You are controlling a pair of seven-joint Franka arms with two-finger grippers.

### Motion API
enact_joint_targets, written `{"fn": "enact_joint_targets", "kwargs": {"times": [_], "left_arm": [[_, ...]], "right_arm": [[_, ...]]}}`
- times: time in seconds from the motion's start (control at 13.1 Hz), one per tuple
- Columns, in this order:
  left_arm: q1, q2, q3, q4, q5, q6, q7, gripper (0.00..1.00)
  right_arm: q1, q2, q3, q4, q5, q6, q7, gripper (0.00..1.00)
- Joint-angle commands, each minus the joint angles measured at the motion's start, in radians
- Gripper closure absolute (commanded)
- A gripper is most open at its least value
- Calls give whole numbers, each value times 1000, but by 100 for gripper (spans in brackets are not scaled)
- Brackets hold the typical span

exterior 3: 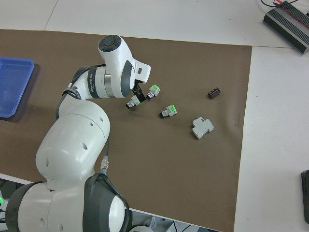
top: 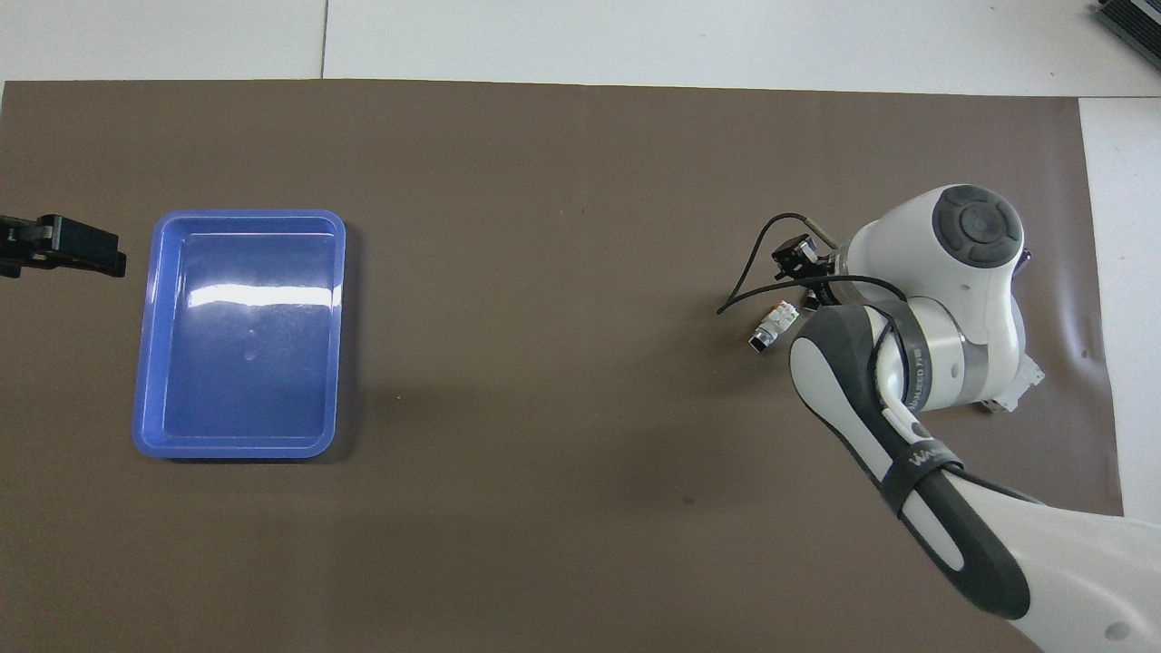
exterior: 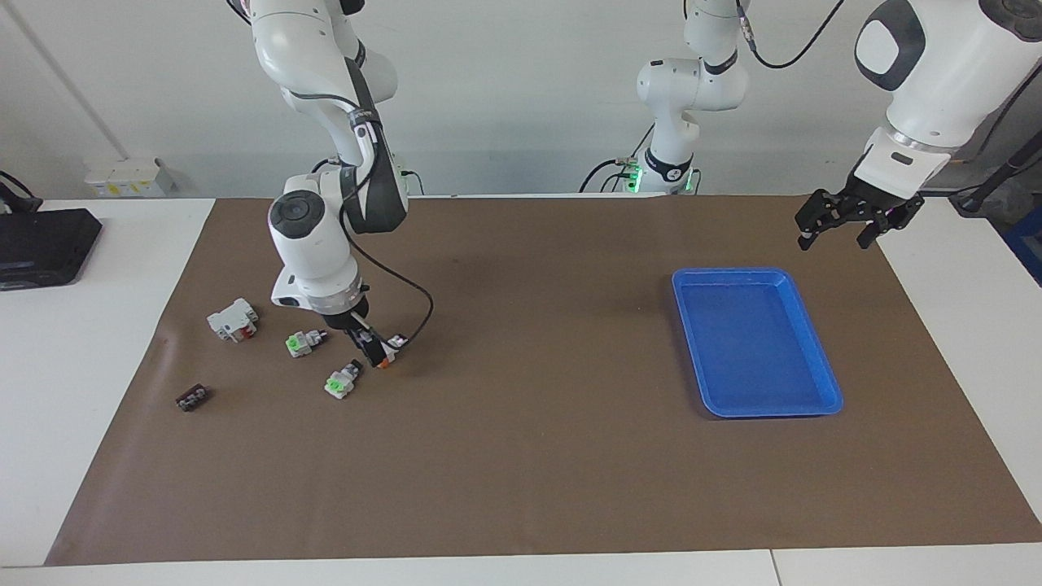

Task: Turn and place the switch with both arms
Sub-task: 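Reach the right gripper down to the green-topped switch nearest the tray, then close the right gripper on the green-topped switch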

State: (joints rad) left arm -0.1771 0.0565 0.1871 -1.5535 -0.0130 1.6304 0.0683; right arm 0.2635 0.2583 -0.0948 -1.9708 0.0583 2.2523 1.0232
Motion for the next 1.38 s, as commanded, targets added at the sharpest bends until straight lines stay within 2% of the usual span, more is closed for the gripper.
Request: {"fn": "enact_joint_targets", "kwargs": {"times": [0.0,0.38,0.54,1.0,1.3], "left_arm": [[-1,-30,-3,-36,21,5,1,0],[-1,-30,-3,-36,21,5,1,0],[-1,-30,-3,-36,21,5,1,0],[-1,-30,-3,-36,21,5,1,0],[-1,-30,-3,-36,21,5,1,0]], "right_arm": [[3,-14,0,-46,43,32,5,0],[2,6,0,-108,44,84,-2,0],[3,18,0,-120,46,142,12,0],[9,25,0,-118,141,171,1,3],[2,27,0,-120,143,173,-37,3]]}}
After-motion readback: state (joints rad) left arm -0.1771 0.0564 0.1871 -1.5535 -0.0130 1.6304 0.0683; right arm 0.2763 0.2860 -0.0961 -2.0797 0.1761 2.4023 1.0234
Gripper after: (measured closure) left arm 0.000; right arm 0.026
